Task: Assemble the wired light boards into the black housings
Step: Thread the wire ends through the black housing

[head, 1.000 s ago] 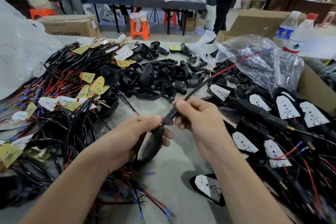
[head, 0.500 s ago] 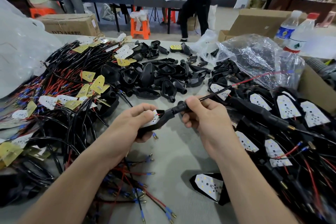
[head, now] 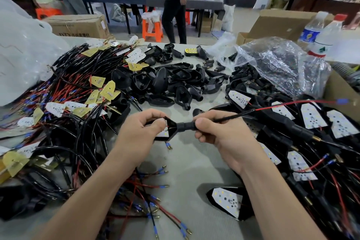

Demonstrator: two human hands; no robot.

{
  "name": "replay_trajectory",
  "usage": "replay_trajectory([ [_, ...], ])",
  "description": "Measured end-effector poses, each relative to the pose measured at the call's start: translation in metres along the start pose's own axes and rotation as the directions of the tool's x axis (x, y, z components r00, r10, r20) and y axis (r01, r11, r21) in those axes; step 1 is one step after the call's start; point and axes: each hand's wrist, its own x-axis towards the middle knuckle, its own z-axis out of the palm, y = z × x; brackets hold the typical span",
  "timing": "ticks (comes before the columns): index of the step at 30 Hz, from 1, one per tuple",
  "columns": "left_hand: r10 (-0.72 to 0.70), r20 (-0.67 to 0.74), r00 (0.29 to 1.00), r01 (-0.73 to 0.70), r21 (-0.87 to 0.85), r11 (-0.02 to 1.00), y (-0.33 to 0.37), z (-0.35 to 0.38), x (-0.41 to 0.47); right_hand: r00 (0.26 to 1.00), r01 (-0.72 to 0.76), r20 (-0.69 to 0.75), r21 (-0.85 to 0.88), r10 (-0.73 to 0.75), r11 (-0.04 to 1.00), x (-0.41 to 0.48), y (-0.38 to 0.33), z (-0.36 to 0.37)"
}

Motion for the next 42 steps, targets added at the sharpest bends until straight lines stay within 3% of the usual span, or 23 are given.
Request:
replay_trajectory([
  [4, 0.028, 0.016, 0.999, -0.028, 0.0, 1.0, -0.001, 0.007, -0.004, 0.998, -0.004, -0.064, 0.031, 0.006, 1.0, -0.003, 0.0, 0.01],
  [9, 0.099, -0.072, 0.992, -0.095, 0.058, 0.994, 0.001, 0.008, -0.006, 0.997, -0.012, -0.074, 0.083, 0.018, 0.996, -0.007, 0.002, 0.023],
  [13, 0.076, -0.069, 0.995, -0.074, 0.041, 0.996, 0.0, 0.01, -0.007, 0.994, 0.021, -0.11, 0.068, -0.014, 0.997, -0.006, 0.006, 0.031],
  [16, -0.026, 0.068, 0.997, 0.042, -0.246, 0.968, 0.005, 0.013, -0.008, 0.972, 0.104, -0.215, 0.045, -0.092, 0.994, -0.003, 0.002, 0.029],
  [18, -0.11, 0.138, 0.984, 0.162, -0.466, 0.87, 0.009, 0.01, -0.004, 0.957, 0.129, -0.266, 0.014, -0.12, 0.992, -0.004, -0.007, 0.024],
  [19, -0.148, 0.148, 0.978, 0.204, -0.53, 0.823, 0.01, 0.007, -0.002, 0.954, 0.103, -0.273, -0.088, -0.123, 0.991, -0.005, -0.012, 0.02],
  [20, -0.179, 0.145, 0.973, 0.23, -0.557, 0.798, 0.011, 0.005, 0.0, 0.959, 0.041, -0.259, -0.271, -0.114, 0.962, -0.009, -0.017, 0.015],
  [22, -0.202, 0.125, 0.971, 0.237, -0.548, 0.802, 0.009, 0.002, 0.0, 0.969, -0.059, -0.226, -0.615, -0.104, 0.787, -0.022, -0.029, 0.012],
  [24, -0.174, 0.145, 0.974, 0.224, -0.516, 0.827, 0.006, 0.003, -0.002, 0.935, 0.06, -0.205, -0.714, -0.29, 0.698, -0.037, -0.038, 0.019],
  [25, -0.149, 0.176, 0.973, 0.219, -0.507, 0.834, 0.005, 0.004, -0.003, 0.884, 0.164, -0.193, -0.725, -0.426, 0.669, -0.046, -0.043, 0.026],
  [26, -0.119, 0.217, 0.969, 0.216, -0.51, 0.832, 0.005, 0.005, -0.004, 0.839, 0.252, -0.118, -0.781, -0.531, 0.571, -0.054, -0.048, 0.034],
  [27, -0.086, 0.267, 0.96, 0.219, -0.525, 0.822, 0.004, 0.004, -0.005, 0.82, 0.292, 0.021, -0.875, -0.572, 0.386, -0.06, -0.048, 0.04],
  [29, -0.023, 0.369, 0.929, 0.239, -0.552, 0.799, 0.003, 0.002, -0.006, 0.823, 0.276, 0.265, -0.96, -0.502, -0.054, -0.069, -0.042, 0.047],
  [30, -0.006, 0.4, 0.916, 0.246, -0.55, 0.798, 0.003, 0.002, -0.007, 0.848, 0.232, 0.267, -0.964, -0.459, -0.131, -0.073, -0.04, 0.046],
  [32, -0.021, 0.413, 0.911, 0.261, -0.536, 0.803, 0.004, 0.006, -0.008, 0.875, 0.153, 0.195, -0.98, -0.442, -0.129, -0.078, -0.041, 0.037],
  [35, -0.077, 0.356, 0.931, 0.256, -0.491, 0.833, 0.006, 0.013, -0.008, 0.849, -0.013, 0.044, -0.994, -0.526, -0.104, -0.078, -0.041, 0.014],
  [39, -0.12, 0.23, 0.966, 0.193, -0.331, 0.924, 0.004, 0.008, -0.006, 0.862, -0.195, -0.221, -0.975, -0.456, 0.104, -0.069, -0.035, -0.018],
  [42, -0.141, 0.075, 0.987, 0.157, -0.295, 0.943, 0.002, 0.004, -0.002, 0.9, -0.154, -0.131, -0.988, -0.417, -0.023, -0.075, -0.019, -0.019],
])
